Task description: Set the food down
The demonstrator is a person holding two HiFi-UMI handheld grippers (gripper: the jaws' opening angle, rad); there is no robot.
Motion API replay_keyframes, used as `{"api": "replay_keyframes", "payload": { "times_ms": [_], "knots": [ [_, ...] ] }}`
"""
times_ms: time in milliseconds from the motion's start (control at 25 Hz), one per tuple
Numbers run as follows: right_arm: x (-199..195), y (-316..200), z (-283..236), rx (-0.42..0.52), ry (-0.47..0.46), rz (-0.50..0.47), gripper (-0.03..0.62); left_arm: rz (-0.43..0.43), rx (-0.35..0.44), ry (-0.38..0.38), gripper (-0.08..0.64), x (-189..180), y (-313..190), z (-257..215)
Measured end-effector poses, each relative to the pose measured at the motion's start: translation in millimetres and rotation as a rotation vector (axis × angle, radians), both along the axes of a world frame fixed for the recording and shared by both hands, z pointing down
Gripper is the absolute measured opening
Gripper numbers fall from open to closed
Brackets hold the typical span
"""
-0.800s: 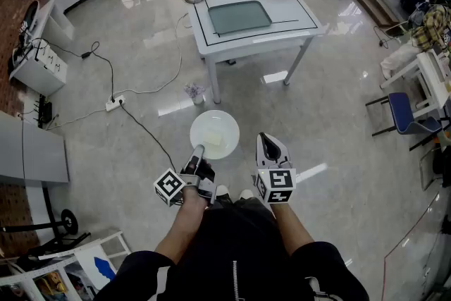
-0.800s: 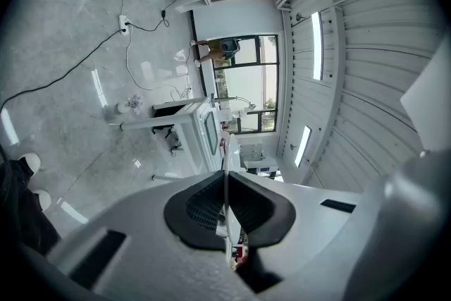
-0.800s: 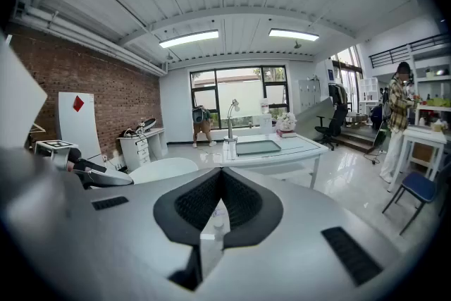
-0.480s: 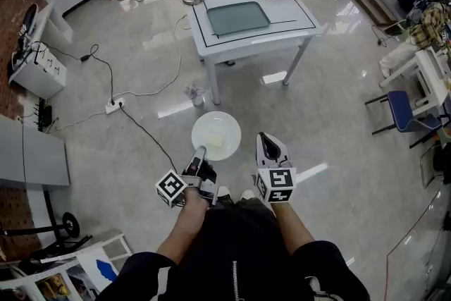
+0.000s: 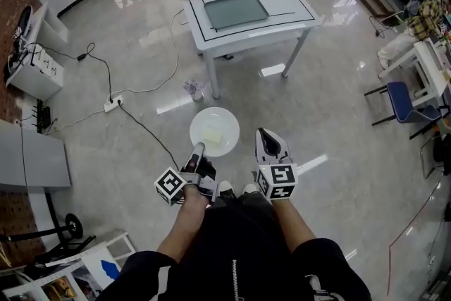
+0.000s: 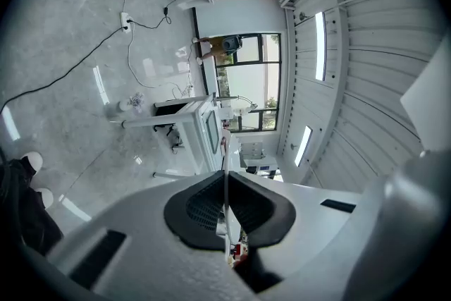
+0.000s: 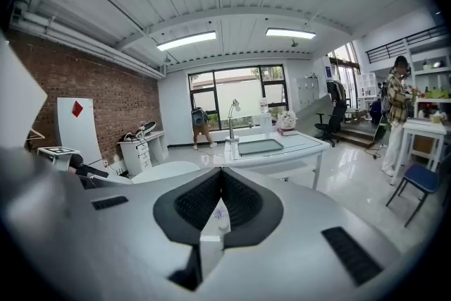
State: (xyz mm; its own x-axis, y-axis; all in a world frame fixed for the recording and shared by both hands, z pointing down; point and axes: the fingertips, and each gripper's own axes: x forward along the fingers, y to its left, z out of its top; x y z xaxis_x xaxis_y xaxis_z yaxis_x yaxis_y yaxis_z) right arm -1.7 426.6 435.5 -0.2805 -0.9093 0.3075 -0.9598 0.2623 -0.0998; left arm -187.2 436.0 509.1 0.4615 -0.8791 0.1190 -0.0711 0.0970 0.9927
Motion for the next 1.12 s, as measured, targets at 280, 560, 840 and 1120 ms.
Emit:
{"api": "replay_keyframes", "payload": {
  "times_ms": [280,560,840,1120],
  "knots": [
    [-20,4,0,0.000,0.010,0.016,0.009,0.015,-0.010,-0.003,0.012,-20,-4,4],
    [-11,-6,0,0.000,0.020,0.032,0.009,0.023,-0.021,0.007,0.012,-15,-19,9],
    [0,-32,1,-0.002,0.009,0.023,0.009,0.022,-0.024,0.000,0.012,-2,-43,7],
    [9,-82,10,-0.018,-0.014,0.001,0.009,0.008,-0.039,-0.021,0.012,7,-85,12]
  ]
}}
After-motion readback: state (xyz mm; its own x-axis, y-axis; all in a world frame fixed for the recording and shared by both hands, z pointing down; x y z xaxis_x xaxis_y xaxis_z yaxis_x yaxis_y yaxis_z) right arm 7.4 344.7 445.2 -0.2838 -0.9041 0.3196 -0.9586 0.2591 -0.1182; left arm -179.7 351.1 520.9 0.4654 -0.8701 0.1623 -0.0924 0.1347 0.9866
